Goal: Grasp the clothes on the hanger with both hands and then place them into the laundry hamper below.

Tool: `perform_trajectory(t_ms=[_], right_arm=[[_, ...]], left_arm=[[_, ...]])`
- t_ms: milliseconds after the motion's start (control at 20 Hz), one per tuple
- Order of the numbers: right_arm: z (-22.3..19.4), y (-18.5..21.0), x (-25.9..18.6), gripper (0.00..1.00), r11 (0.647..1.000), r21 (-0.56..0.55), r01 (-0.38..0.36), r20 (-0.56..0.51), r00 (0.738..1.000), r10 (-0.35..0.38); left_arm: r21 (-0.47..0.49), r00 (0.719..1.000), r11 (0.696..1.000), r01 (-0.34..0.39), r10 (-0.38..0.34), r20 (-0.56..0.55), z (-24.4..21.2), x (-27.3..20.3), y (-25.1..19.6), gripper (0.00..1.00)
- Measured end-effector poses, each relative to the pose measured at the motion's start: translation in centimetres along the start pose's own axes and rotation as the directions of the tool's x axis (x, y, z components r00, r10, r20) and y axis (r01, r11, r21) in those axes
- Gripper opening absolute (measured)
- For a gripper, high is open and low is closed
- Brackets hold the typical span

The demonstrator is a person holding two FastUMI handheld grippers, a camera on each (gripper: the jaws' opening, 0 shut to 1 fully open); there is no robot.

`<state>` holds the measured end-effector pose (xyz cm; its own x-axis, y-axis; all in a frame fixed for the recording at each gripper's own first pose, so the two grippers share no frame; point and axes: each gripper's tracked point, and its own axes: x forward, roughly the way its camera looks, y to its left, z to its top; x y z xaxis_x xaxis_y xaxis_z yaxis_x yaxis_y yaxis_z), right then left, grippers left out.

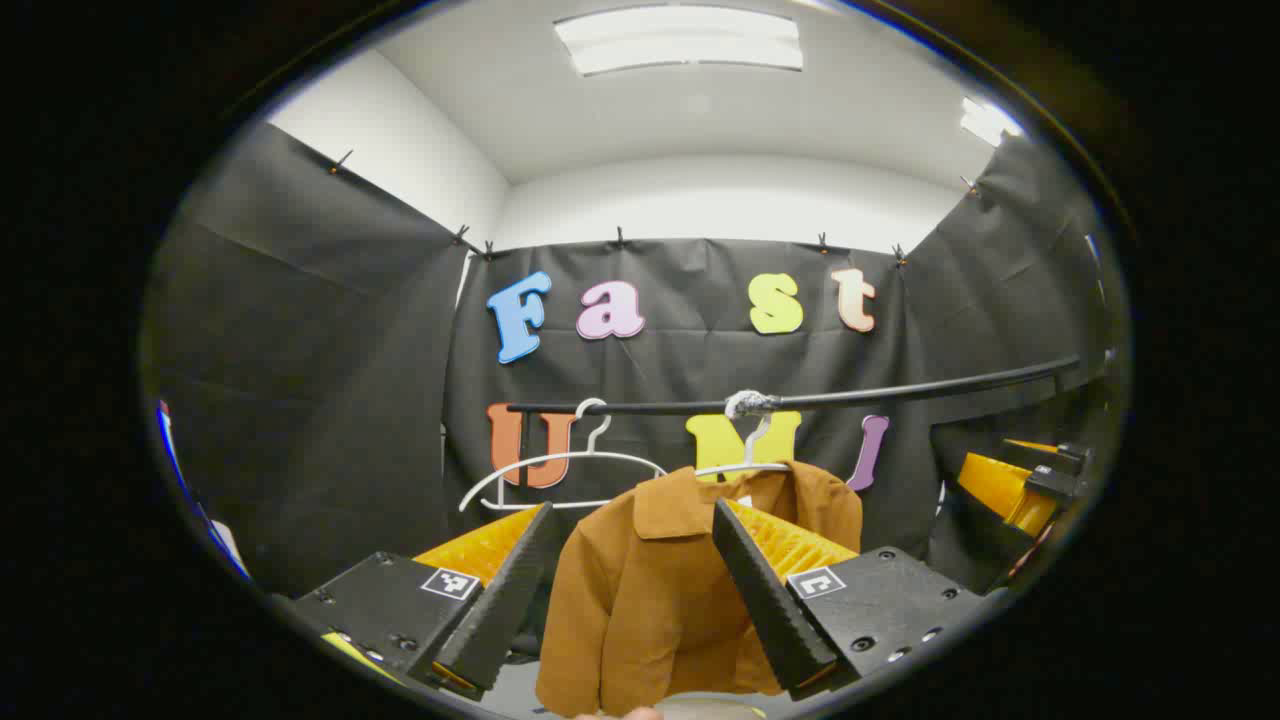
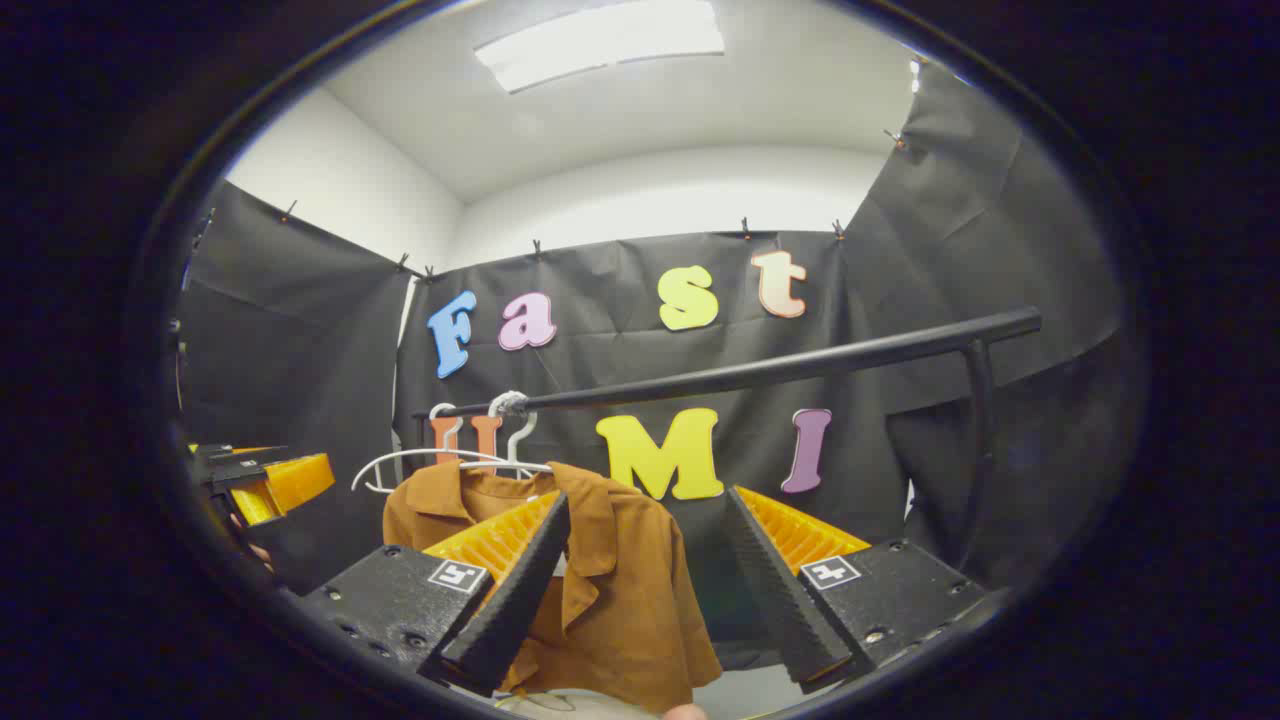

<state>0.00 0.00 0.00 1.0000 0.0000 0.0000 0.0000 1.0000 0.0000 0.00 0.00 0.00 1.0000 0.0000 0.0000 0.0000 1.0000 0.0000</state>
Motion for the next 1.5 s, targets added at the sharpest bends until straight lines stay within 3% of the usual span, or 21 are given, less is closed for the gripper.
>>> perform_trajectory(t_ms=[300, 400, 450, 850, 900, 950, 1300, 1500], right_arm=[[-0.5, 0.3, 1.3, 0.99, 0.998, -0.039, -0.04, -0.006, 0.999, 0.039], [-0.3, 0.0, 1.3, 0.99, 0.999, -0.033, -0.028, -0.003, 1.0, 0.028], [-0.3, -0.3, 1.2, 0.99, 1.0, -0.024, -0.019, -0.001, 1.0, 0.019], [-2.6, -1.4, 2.3, 0.99, 1.0, 0.003, -0.012, -0.079, 0.997, 0.012], [-2.9, -1.3, 2.5, 0.99, 1.0, 0.003, -0.022, -0.091, 0.996, 0.022], [-3.4, -1.3, 2.6, 0.99, 1.0, 0.001, -0.028, -0.106, 0.994, 0.028], [-5.9, -0.2, 3.6, 0.99, 0.996, 0.002, -0.094, -0.172, 0.981, 0.092], [-8.9, 0.0, 4.2, 0.99, 0.992, 0.01, -0.126, -0.249, 0.96, 0.125]], left_arm=[[-0.016, 1.0, 1.0, -0.005, 0.005, 0.002, 0.0, 0.5, -1.0, 1.0], [0.006, 1.0, 1.0, -0.015, 0.015, 0.015, 0.3, 0.8, -0.9, 0.92], [0.008, 1.0, 1.0, -0.015, 0.015, 0.013, 0.2, 0.9, -1.0, 1.0], [0.002, 0.999, 1.0, -0.018, 0.018, -0.029, -1.4, 1.2, -1.0, 1.0], [0.004, 0.999, 1.0, -0.02, 0.021, -0.035, -1.6, 1.1, -1.0, 0.96], [0.006, 0.999, 1.0, -0.023, 0.024, -0.044, -2.0, 0.8, -1.1, 1.0], [0.002, 0.994, 0.998, -0.062, 0.062, -0.093, -4.5, 0.1, -1.7, 1.0], [-0.001, 0.989, 0.997, -0.071, 0.071, -0.128, -6.3, 0.2, -2.9, 1.0]])
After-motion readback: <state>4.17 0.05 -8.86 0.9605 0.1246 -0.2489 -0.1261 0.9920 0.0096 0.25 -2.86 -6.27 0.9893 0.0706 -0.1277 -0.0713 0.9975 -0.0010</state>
